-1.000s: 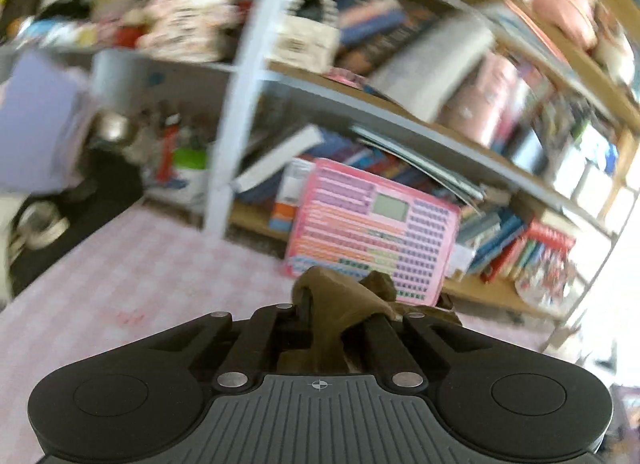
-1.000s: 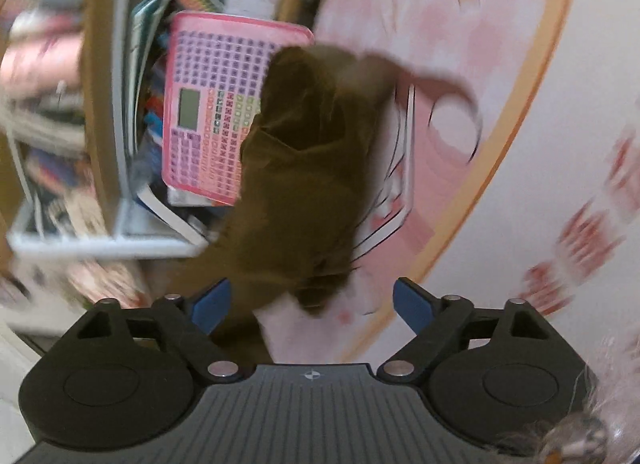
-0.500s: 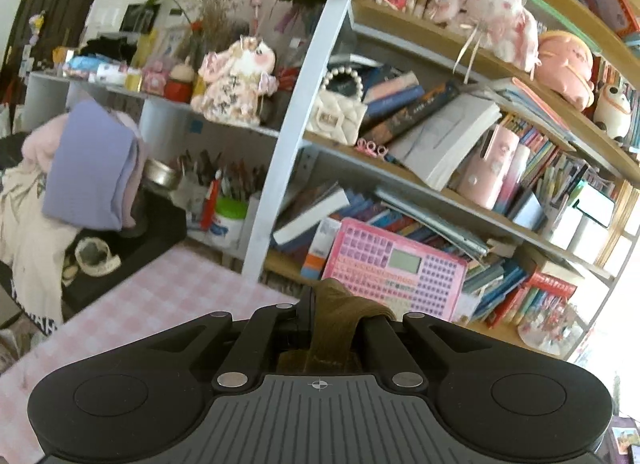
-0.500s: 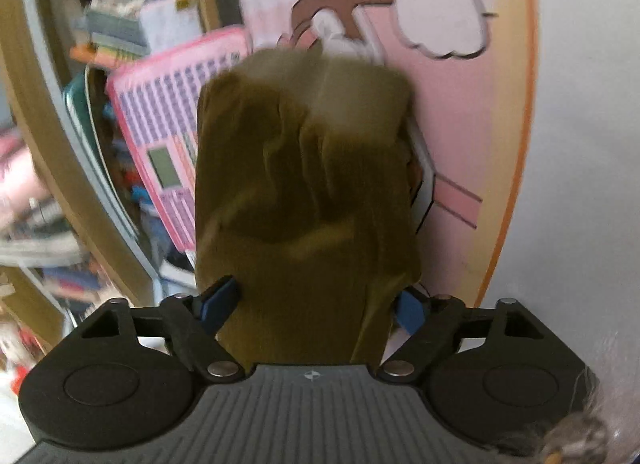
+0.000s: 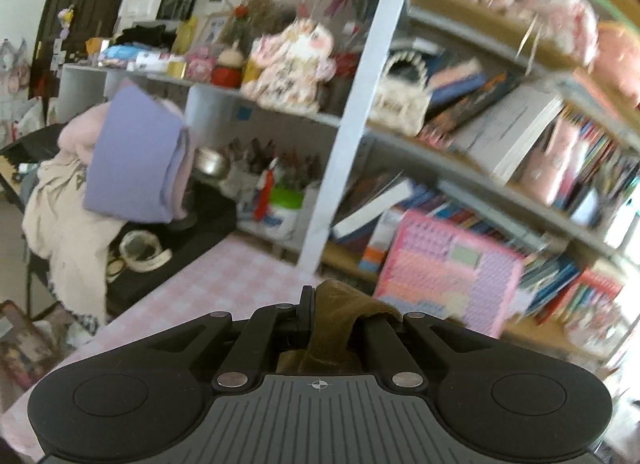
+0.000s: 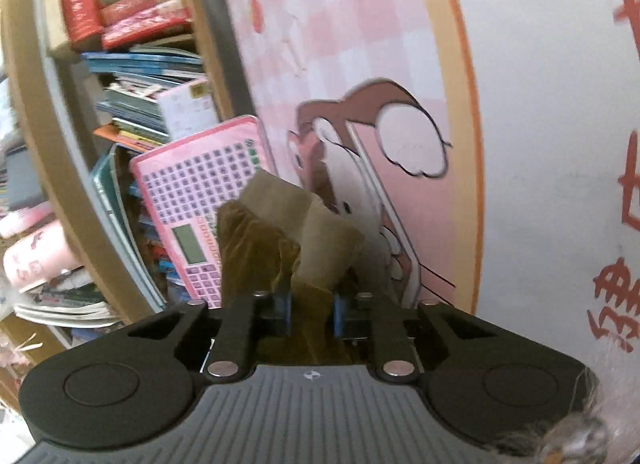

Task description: Fold clothes

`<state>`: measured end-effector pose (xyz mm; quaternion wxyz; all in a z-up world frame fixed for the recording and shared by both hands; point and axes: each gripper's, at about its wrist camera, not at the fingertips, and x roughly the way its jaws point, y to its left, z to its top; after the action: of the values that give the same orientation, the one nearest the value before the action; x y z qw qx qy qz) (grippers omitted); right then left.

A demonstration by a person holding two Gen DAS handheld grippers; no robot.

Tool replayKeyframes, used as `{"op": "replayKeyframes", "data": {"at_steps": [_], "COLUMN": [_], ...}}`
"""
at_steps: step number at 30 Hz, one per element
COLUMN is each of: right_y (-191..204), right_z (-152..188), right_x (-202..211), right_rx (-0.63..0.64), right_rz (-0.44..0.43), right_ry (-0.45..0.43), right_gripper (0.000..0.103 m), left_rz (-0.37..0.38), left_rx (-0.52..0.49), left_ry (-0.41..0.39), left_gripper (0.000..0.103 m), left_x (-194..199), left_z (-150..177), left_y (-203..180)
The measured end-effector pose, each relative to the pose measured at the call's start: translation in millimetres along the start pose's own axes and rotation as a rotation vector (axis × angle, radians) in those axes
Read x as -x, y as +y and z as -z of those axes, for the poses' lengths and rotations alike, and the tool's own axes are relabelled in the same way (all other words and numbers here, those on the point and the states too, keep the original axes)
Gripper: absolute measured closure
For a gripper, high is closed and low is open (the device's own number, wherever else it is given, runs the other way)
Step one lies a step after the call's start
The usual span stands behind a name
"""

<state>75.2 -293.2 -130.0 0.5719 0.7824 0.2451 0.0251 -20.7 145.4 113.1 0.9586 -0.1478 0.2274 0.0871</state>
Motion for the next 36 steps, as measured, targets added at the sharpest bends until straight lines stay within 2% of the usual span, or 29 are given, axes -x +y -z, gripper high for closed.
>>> {"op": "replayKeyframes", "data": {"at_steps": [2, 4, 5, 6, 7, 8, 13, 17, 18, 23, 26, 28, 31, 32, 33, 36], "right_y": [9, 41, 60, 79, 98, 117, 211, 286, 294, 300, 234, 166, 72, 51, 41, 32], "right_z": [-2, 5, 9, 14, 18, 22, 43, 61, 73, 154, 178, 188, 200, 204, 209, 221], "right_x": [12, 24, 29, 35, 41, 47, 76, 99, 98, 74, 26, -5, -35, -39, -38, -37], "right_rx": [0.05, 0.161, 0.224, 0.286, 0.348, 0.411, 0.722, 0.971, 1.048, 1.457, 1.477, 1.441, 1.404, 1.373, 1.356, 1.332], "right_rz": [0.005, -0.038, -0.064, -0.09, -0.116, -0.142, -0.273, -0.379, -0.376, -0.274, -0.024, 0.197, 0.509, 0.55, 0.554, 0.554], "right_ry": [-0.023, -0.048, -0.06, -0.073, -0.085, -0.097, -0.159, -0.208, -0.168, 0.19, 0.466, 0.621, 0.762, 0.796, 0.799, 0.774], "right_gripper": [0.091, 0.092, 0.092, 0.093, 0.093, 0.093, 0.093, 0.093, 0.093, 0.093, 0.093, 0.093, 0.093, 0.093, 0.093, 0.093], "left_rz": [-0.051, -0.083, -0.085, -0.077, -0.064, -0.05, 0.001, 0.022, 0.025, 0.049, 0.069, 0.078, 0.087, 0.089, 0.089, 0.082], "left_rx": [-0.027, -0.046, -0.053, -0.063, -0.079, -0.094, -0.158, -0.119, -0.105, -0.057, -0.045, -0.046, -0.052, -0.052, -0.051, -0.047], "left_ry": [0.095, 0.233, 0.286, 0.316, 0.33, 0.345, 0.356, 0.33, 0.325, 0.333, 0.361, 0.384, 0.405, 0.409, 0.414, 0.428], "left_gripper": [0.092, 0.083, 0.072, 0.065, 0.05, 0.041, 0.035, 0.034, 0.034, 0.034, 0.033, 0.033, 0.033, 0.033, 0.033, 0.033], "left_x": [-19, -42, -51, -57, -61, -64, -69, -68, -69, -74, -78, -80, -79, -79, -79, -81], "left_z": [7, 18, 23, 28, 33, 38, 47, 41, 41, 41, 46, 49, 54, 55, 56, 56], "left_y": [1, 1, 0, -2, -4, -7, -18, -7, -4, 11, 19, 24, 33, 37, 40, 51]}}
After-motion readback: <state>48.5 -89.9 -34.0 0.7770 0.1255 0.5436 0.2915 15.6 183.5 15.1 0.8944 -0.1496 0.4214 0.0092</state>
